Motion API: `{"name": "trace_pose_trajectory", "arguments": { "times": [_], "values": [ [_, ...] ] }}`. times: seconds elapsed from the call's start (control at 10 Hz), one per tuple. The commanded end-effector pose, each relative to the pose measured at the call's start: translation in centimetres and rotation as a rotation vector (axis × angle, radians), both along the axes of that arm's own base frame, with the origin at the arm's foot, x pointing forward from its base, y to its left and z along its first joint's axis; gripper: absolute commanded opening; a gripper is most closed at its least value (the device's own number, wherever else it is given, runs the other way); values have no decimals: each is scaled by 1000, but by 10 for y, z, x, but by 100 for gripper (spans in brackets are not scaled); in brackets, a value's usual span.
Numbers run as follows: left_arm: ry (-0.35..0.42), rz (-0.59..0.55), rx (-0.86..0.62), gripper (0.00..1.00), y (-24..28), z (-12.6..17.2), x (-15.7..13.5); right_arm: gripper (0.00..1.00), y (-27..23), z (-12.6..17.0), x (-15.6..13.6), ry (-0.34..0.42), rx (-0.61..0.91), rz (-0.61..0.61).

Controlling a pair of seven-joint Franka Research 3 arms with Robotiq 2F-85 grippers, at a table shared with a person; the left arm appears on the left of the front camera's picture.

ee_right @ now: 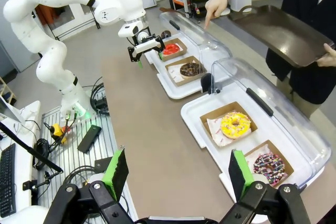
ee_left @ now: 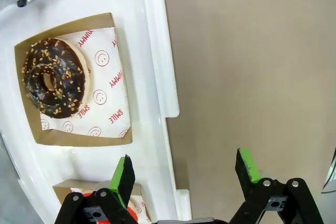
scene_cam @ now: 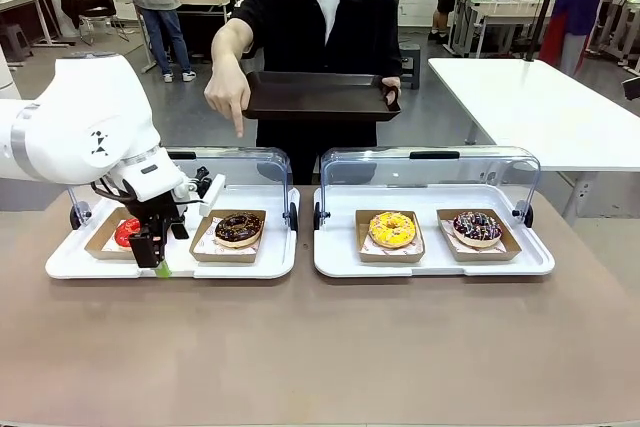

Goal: Provide the desired donut to the person.
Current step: Pick up and lift the Paper togo box containing the Donut pointed at by the person.

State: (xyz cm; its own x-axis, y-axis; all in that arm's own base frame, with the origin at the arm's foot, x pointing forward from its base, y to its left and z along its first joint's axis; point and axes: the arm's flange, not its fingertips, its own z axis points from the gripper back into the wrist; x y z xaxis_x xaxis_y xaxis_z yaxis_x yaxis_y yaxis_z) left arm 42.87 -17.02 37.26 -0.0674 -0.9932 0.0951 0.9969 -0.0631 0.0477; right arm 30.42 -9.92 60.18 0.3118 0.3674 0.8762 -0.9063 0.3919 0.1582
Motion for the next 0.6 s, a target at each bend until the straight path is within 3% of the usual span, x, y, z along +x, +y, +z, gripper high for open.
{"name": "trace_pose_trajectory", "arguments": {
  "times": [0.0,0.5],
  "values": [
    [-4,-10,16,100,1,-3,-2,100,0,1,1,-14,15,8],
    [-4,-10,16,100,1,-3,-2,100,0,1,1,-14,15,8]
  ]
}}
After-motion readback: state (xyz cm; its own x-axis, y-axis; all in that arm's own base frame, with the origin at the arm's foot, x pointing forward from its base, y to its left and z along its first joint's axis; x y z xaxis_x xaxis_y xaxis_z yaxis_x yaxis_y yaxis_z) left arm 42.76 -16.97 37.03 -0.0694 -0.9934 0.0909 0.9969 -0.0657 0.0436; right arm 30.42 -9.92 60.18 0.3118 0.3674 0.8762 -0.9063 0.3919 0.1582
